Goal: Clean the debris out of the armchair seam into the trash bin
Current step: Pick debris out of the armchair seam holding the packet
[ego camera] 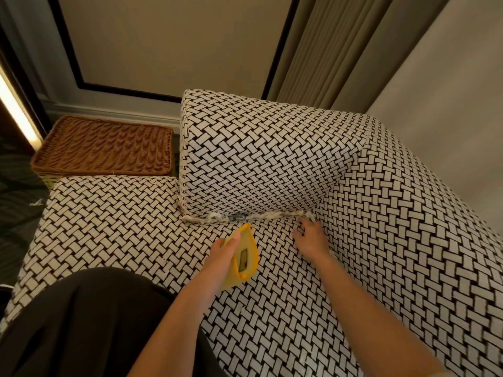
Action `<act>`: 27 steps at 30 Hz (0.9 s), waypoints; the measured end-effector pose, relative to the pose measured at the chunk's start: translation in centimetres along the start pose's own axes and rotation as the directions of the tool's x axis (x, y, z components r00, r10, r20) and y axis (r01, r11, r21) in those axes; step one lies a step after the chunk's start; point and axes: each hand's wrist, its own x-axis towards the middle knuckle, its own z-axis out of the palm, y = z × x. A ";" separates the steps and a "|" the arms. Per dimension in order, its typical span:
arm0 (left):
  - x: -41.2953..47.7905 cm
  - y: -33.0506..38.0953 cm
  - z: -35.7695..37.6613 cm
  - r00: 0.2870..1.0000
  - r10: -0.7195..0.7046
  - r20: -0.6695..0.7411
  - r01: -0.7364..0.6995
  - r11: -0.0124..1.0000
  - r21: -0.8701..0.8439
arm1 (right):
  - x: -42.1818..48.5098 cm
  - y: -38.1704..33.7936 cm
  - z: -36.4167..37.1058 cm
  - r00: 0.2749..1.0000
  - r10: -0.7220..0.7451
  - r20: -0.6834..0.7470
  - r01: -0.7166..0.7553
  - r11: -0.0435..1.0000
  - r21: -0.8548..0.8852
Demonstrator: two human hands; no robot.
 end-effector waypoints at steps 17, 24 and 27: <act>-0.3 0.0 -0.1 0.999 -0.016 0.045 0.021 0.994 -0.112 | 4.8 -2.1 -2.8 0.942 0.196 0.273 -0.184 0.980 -0.072; 0.0 -0.1 -0.1 0.999 -0.029 0.035 0.032 0.996 -0.083 | 5.1 -2.5 -2.8 0.944 0.201 0.263 -0.167 0.975 -0.145; 0.1 -0.4 0.0 0.999 0.005 0.053 -0.002 0.998 -0.063 | 5.0 -1.5 -1.9 0.984 0.122 0.131 -0.111 0.990 -0.088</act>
